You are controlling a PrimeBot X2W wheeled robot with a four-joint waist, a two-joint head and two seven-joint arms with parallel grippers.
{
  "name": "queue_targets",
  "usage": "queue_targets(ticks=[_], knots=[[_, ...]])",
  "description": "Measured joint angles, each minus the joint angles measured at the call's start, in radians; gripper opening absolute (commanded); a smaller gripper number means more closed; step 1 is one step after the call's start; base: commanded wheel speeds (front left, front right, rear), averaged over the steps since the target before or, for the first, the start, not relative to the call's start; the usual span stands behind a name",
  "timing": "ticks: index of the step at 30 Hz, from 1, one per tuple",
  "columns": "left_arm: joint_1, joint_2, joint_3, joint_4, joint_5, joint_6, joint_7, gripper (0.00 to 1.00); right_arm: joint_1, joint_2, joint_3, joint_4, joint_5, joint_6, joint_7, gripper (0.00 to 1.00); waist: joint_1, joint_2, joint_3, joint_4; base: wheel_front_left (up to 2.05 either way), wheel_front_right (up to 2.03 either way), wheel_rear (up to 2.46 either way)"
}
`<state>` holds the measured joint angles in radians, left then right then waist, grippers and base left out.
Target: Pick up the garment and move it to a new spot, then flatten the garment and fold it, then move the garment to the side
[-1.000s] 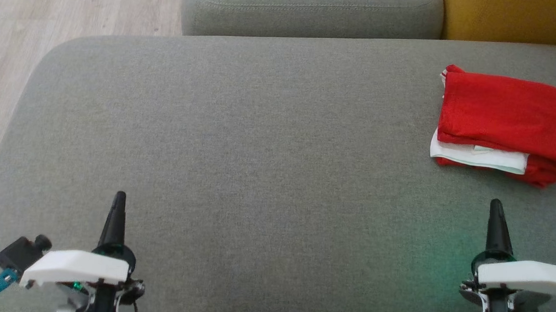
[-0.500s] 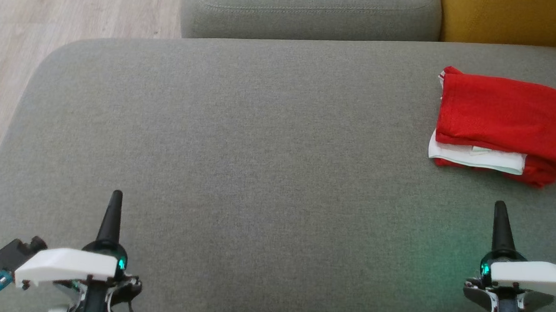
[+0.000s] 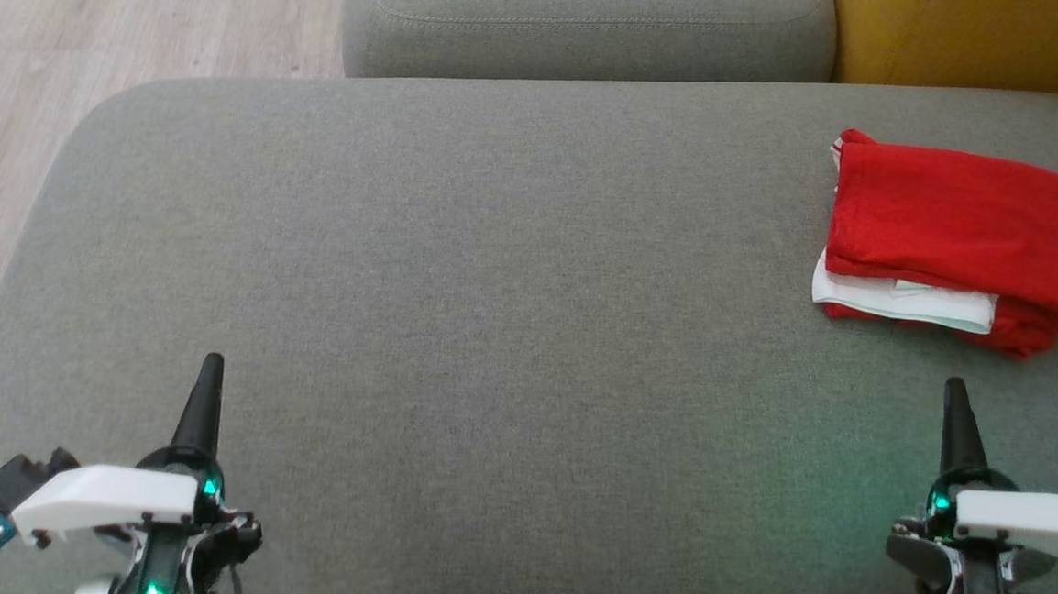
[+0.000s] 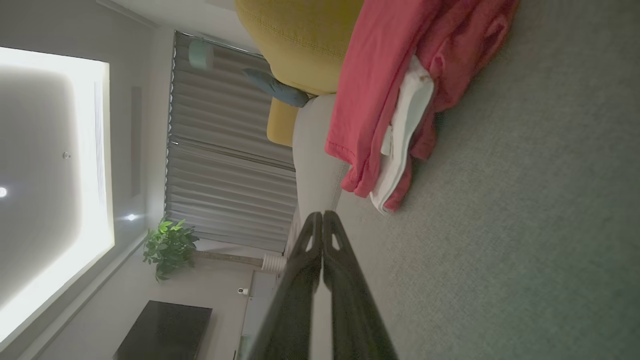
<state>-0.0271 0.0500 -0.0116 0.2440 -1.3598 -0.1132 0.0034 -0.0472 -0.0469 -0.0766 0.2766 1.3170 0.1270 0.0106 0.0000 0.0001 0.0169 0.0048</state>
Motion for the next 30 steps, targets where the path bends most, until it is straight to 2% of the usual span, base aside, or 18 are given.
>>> queue_targets(ticks=[30], knots=[[-0.021, 0.000, 0.060, 0.026, -0.268, -0.010, 0.083, 0.00, -0.005, 0.000, -0.033, 0.000, 0.301, 0.000, 0.079, 0.00, 0.0000, 0.0000, -0.014, -0.005, 0.00, 0.00, 0.00]])
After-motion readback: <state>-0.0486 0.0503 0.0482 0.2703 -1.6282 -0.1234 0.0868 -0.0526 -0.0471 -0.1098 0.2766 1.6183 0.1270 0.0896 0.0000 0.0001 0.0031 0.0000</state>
